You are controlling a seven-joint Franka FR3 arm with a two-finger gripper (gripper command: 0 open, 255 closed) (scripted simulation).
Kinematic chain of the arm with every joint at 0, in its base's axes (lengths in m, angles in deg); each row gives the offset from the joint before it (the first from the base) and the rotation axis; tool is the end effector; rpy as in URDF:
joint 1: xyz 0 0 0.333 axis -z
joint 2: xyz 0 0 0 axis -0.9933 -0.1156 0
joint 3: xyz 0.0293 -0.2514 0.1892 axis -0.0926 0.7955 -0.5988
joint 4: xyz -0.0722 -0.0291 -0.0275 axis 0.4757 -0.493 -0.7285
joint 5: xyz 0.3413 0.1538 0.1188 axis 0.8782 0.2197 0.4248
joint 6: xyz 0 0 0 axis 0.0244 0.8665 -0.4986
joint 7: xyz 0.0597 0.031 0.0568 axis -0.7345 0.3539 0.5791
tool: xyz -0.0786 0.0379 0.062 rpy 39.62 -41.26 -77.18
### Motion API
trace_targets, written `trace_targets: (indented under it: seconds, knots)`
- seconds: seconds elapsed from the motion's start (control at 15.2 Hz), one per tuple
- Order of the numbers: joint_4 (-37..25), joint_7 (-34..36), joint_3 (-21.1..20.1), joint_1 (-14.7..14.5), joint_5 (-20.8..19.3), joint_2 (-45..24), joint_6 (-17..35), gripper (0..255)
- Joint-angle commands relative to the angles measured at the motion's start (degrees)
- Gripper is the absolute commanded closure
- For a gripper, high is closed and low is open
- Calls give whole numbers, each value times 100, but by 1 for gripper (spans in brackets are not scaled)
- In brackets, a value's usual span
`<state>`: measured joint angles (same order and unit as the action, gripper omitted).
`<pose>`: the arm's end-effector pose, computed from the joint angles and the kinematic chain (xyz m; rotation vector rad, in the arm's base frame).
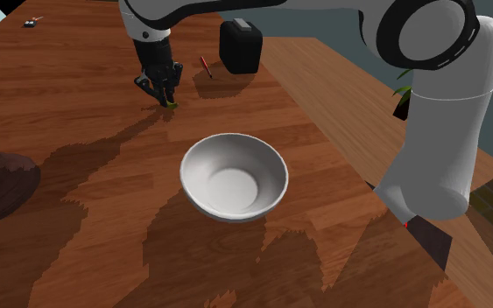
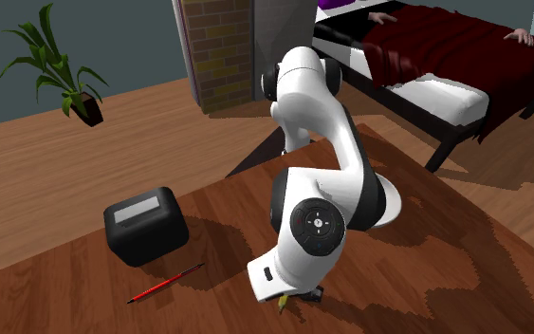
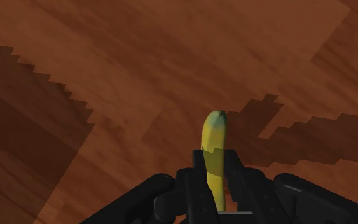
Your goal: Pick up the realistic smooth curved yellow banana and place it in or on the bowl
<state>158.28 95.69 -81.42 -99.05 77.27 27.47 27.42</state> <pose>0.6057 0.3146 0.4688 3.0590 0.2721 -0.0550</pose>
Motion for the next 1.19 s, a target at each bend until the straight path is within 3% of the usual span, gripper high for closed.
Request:
trace_targets:
  seconds: [0.0, 1.12]
  knots:
    - [-75, -6, -1, -5, 2, 1, -76, 255]
    - [-1906, -102, -1, -209, -65, -320, -1579, 255]
